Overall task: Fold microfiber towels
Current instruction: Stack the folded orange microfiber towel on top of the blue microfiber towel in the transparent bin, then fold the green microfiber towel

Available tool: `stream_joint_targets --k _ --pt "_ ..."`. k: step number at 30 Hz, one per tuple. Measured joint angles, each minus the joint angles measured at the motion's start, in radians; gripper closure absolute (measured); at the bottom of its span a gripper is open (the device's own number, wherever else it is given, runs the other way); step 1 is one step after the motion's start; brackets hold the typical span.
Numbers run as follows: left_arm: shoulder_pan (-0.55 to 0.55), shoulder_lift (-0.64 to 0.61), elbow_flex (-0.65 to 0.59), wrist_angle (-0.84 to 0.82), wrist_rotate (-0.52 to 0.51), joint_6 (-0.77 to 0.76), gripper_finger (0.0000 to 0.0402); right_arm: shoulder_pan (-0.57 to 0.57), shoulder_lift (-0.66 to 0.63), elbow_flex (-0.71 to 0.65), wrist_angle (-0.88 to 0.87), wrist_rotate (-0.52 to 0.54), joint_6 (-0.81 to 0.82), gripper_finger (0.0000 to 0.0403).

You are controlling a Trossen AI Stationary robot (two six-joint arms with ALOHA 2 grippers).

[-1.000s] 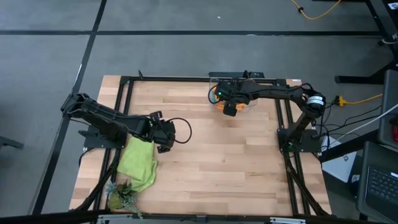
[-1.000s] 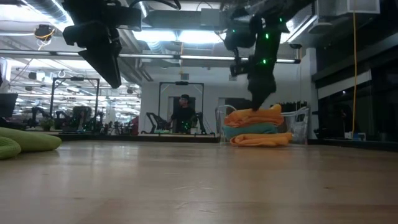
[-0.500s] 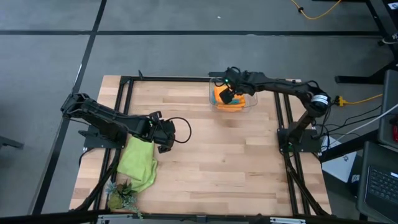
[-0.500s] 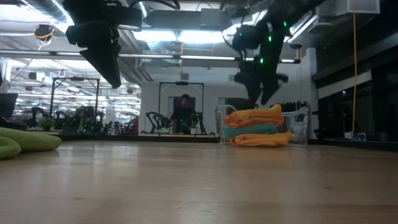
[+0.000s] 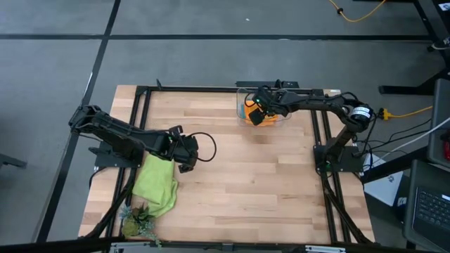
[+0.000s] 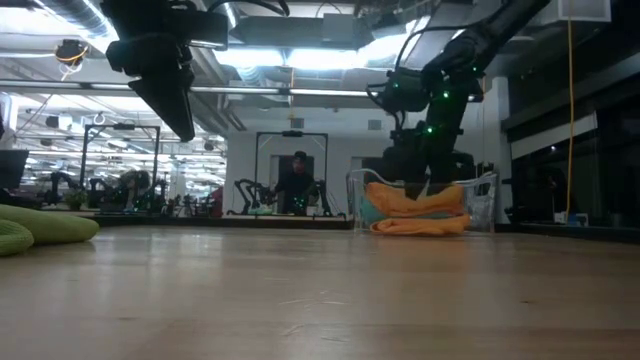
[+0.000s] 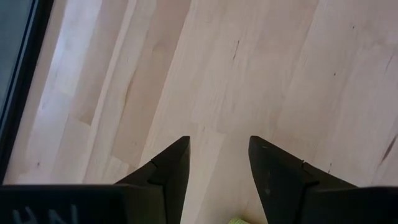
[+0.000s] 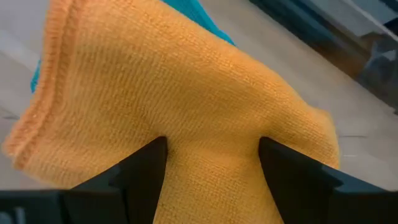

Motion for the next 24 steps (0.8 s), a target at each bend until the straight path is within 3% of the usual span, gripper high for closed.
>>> stream_joint_targets --k 5,13,17,24 --pt "0.0 0.0 0.0 -0.001 0.0 -0.003 0.0243 0.0 -0.012 0.072 -0.058 0.001 -0.026 0.0144" --pt "-0.009 -0.019 0.0 -0.067 0.022 -0.119 0.0243 0.017 -0.015 0.288 -0.356 -0.001 -0.049 0.0144" --pt "-0.034 -0.055 0.001 -0.138 0.16 -0.198 0.0243 0.079 -0.015 0.375 -0.505 -0.074 -0.024 0.0144" --pt "-0.115 -0.107 0.001 -0.242 0.457 -0.392 0.0243 0.265 -0.015 0.444 -0.613 -0.067 -0.073 0.0144"
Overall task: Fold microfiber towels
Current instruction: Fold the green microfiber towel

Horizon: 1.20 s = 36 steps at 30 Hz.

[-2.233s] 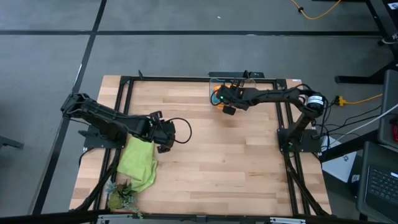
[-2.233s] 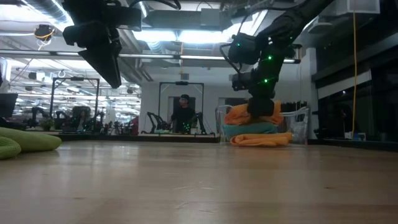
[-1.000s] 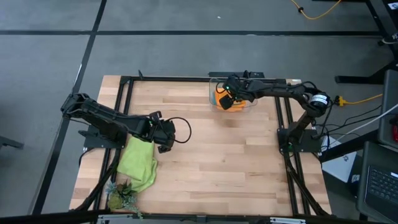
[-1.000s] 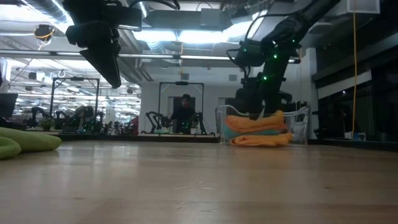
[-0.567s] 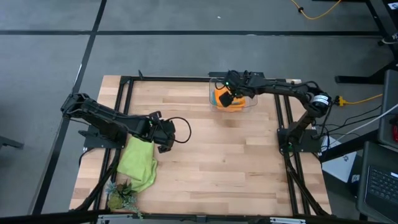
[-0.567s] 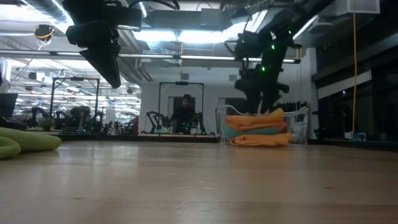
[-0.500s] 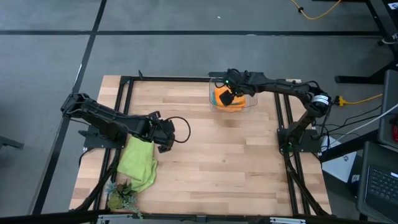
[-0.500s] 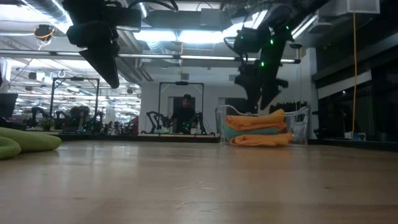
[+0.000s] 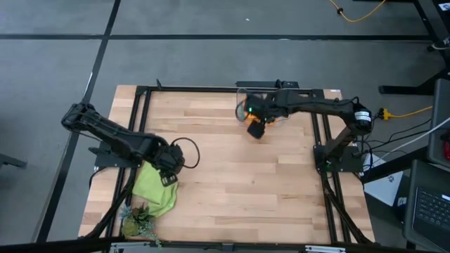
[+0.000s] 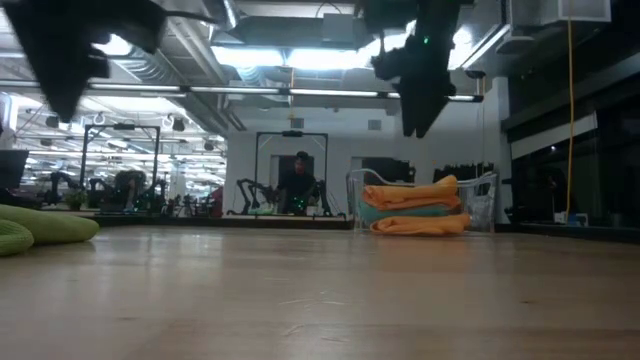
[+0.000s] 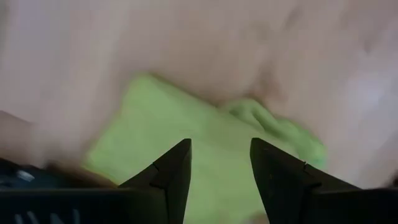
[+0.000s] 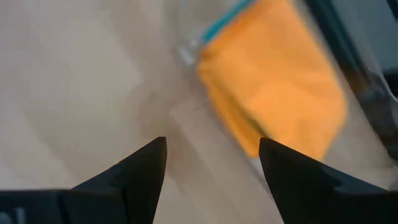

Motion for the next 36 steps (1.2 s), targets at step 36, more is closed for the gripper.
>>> stream_joint_targets --k 36 --pt "0.04 0.288 -0.005 0.77 -0.108 0.562 0.0243 0.604 0.0 -0.157 -0.108 -0.042 0.236 0.0143"
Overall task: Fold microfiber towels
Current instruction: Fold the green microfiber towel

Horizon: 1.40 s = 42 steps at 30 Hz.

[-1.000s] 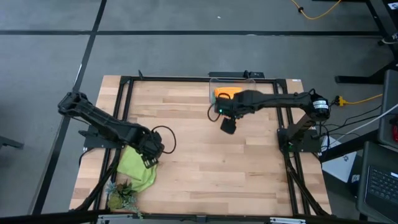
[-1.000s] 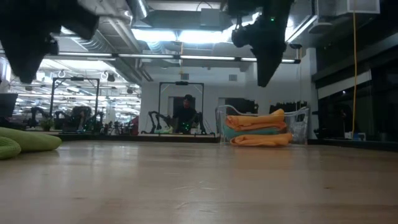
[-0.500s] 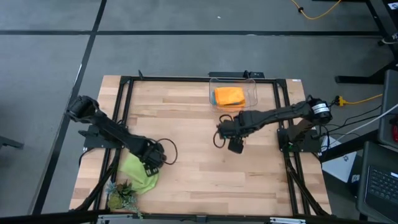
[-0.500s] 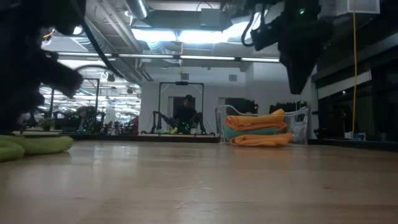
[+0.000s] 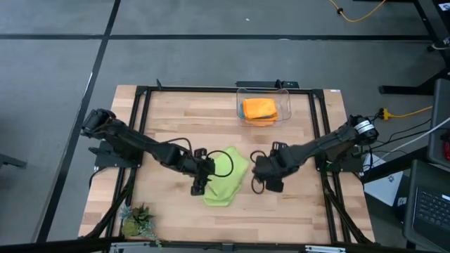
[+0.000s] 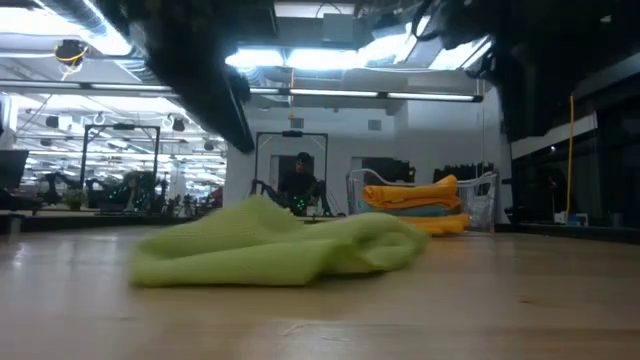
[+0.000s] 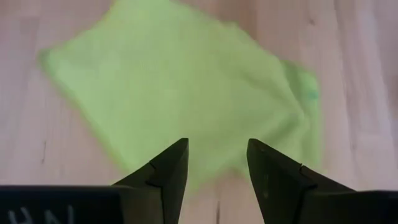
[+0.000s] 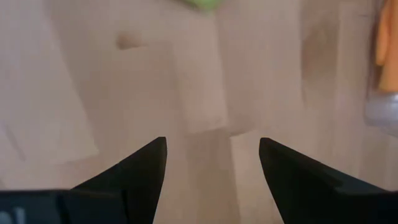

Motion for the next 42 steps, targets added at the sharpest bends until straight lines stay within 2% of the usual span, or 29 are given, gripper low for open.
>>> stream_joint_targets --k 5,9,14,16,18,20,23,26,28,33,40,42 --pt "-0.015 -0.001 0.056 -0.281 -0.033 -0.033 0.0243 0.065 0.0 0.0 0.091 0.07 -0.009 0.0143" --pt "-0.015 -0.002 0.061 -0.39 -0.11 -0.048 0.0243 0.065 0.0 0.0 0.237 0.262 0.034 0.0144" --pt "-0.007 -0.002 0.06 -0.438 -0.13 -0.067 0.0243 0.063 0.0 0.0 0.379 0.414 -0.043 0.0144" --pt "-0.006 -0.002 0.06 -0.434 -0.132 -0.067 0.0243 0.057 0.003 0.001 0.435 0.532 -0.04 0.0144" --pt "-0.006 -0.002 0.06 -0.434 -0.132 -0.067 0.0243 0.025 0.008 0.002 0.433 0.572 -0.052 0.0144" --pt "-0.006 -0.002 0.06 -0.434 -0.132 -0.067 0.0243 -0.037 0.015 -0.005 0.421 0.538 -0.058 0.0144" --pt "-0.005 -0.002 0.06 -0.434 -0.136 -0.067 0.0243 -0.152 0.026 -0.069 0.505 0.339 -0.129 0.0144" --pt "-0.006 -0.002 0.06 -0.436 -0.137 -0.067 0.0243 -0.264 0.044 -0.191 0.736 0.118 -0.246 0.0144" --pt "-0.007 -0.002 0.06 -0.436 -0.137 -0.067 0.0243 -0.328 0.051 -0.274 0.904 0.016 -0.293 0.0144" --pt "-0.02 -0.002 0.06 -0.437 -0.138 -0.067 0.0243 -0.414 0.062 -0.417 1.127 -0.015 -0.328 0.0144" --pt "-0.022 -0.002 0.059 -0.433 -0.139 -0.067 0.0243 -0.426 0.085 -0.464 1.217 -0.028 -0.423 0.0144" --pt "-0.022 -0.002 0.059 -0.432 -0.139 -0.067 0.0243 -0.426 0.12 -0.464 1.244 -0.075 -0.428 0.0144"
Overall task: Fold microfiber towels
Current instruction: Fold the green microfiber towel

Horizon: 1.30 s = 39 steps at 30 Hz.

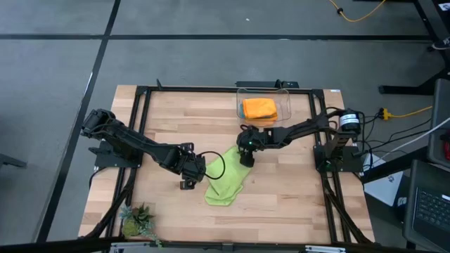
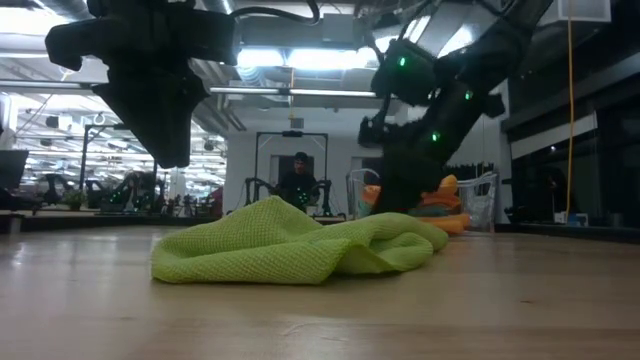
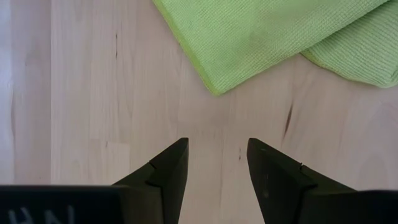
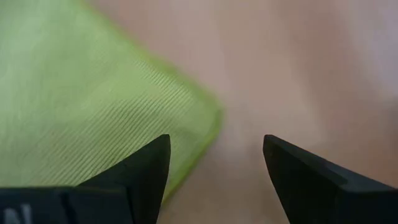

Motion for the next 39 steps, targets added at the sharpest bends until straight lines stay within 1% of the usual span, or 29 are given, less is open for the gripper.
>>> stream_joint_targets --k 1,3,8,14,19,23,27,32,39 --pt "0.0 0.0 0.0 0.001 0.0 0.0 0.0243 0.0 0.019 -0.001 0.015 -0.027 -0.001 0.0144" --pt "0.0 0.0 0.0 0.004 0.0 0.0 0.0243 0.0 0.053 -0.001 0.081 -0.047 -0.005 0.0144" --pt "0.0 0.0 0.0 0.006 0.0 0.0 0.0243 -0.007 0.103 0.002 0.186 -0.054 0.008 0.0144" --pt "0.0 -0.001 -0.001 0.009 0.0 0.0 0.0243 -0.013 0.092 0.002 0.18 -0.064 0.002 0.0144" --pt "0.0 -0.001 -0.001 0.009 0.0 0.0 0.0243 -0.044 0.065 0.027 0.17 -0.12 0.031 0.0144" --pt "0.0 -0.001 -0.001 0.011 -0.001 0.0 0.0243 -0.061 0.083 0.036 0.167 -0.173 0.057 0.0144" --pt "0.0 -0.001 -0.001 0.015 -0.001 0.0 0.0243 -0.062 0.116 0.037 0.183 -0.133 0.06 0.0144" --pt "0.0 -0.001 -0.001 0.025 -0.001 0.0 0.0243 -0.059 0.152 0.039 0.266 -0.157 0.111 0.0144" --pt "0.0 -0.001 -0.001 0.031 -0.001 0.0 0.0243 -0.046 0.155 0.041 0.249 -0.138 0.105 0.0145"
